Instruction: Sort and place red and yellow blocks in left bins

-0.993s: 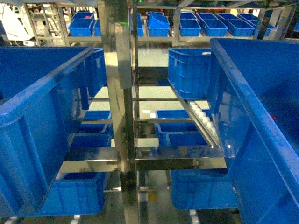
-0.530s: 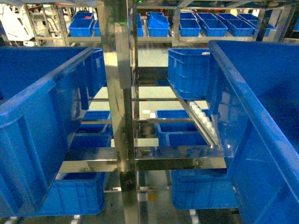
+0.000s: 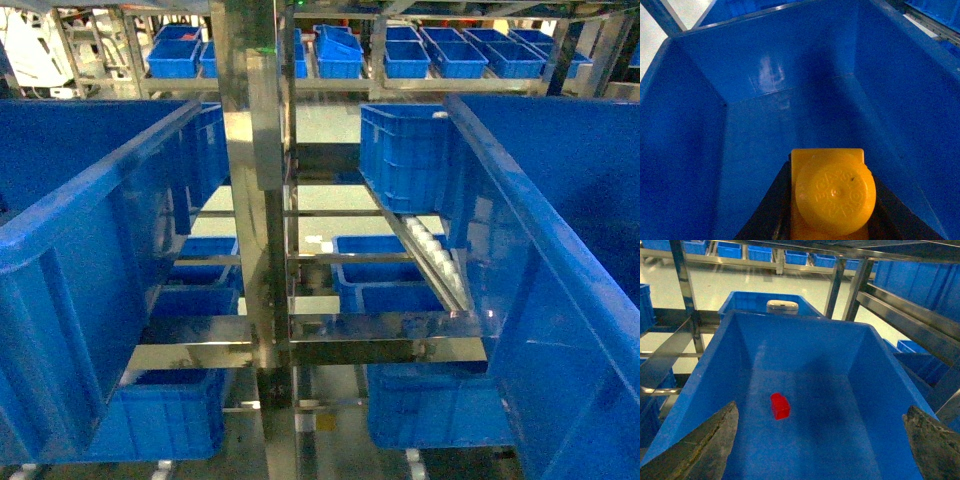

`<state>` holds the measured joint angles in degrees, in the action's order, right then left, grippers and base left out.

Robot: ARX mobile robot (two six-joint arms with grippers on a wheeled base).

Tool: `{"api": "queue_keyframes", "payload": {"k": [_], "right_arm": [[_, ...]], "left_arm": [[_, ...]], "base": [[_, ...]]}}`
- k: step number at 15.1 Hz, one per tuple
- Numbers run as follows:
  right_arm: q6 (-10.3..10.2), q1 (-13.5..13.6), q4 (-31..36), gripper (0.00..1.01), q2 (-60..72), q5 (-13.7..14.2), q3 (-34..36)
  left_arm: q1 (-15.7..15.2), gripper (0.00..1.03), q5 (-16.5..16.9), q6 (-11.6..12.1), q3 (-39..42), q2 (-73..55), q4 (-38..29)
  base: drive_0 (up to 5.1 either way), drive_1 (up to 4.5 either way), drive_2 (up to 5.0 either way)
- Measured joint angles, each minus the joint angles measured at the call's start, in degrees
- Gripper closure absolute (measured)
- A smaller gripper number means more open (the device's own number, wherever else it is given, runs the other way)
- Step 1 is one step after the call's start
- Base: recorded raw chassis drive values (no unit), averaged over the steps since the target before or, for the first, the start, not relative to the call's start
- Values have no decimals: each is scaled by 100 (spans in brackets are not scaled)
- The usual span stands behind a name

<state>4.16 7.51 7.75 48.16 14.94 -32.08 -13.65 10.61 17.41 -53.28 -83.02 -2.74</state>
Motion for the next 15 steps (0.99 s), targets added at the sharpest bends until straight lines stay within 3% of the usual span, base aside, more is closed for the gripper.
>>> {"api": "queue_keyframes", "payload": {"k": [2, 4, 8, 11, 15], "right_arm": [[2, 0, -2, 3, 0, 0, 0], [0, 0, -2, 3, 0, 0, -2], [2, 0, 0, 3, 0, 0, 0], [2, 0, 0, 3, 0, 0, 0], [2, 0, -2, 3, -2, 0, 0]], "left_arm": [[96, 76, -109, 232, -455, -560, -175], [111, 76, -144, 616, -1080, -1200, -142], [-197, 76, -494, 1379, -2258, -2723, 448], [-326, 76, -503, 1622, -2413, -3036, 348], [-227, 30, -125, 1626, -2114, -2538, 339]], "base": [[0, 0, 0], [0, 0, 0], [0, 0, 0], [0, 0, 0], [0, 0, 0]]}}
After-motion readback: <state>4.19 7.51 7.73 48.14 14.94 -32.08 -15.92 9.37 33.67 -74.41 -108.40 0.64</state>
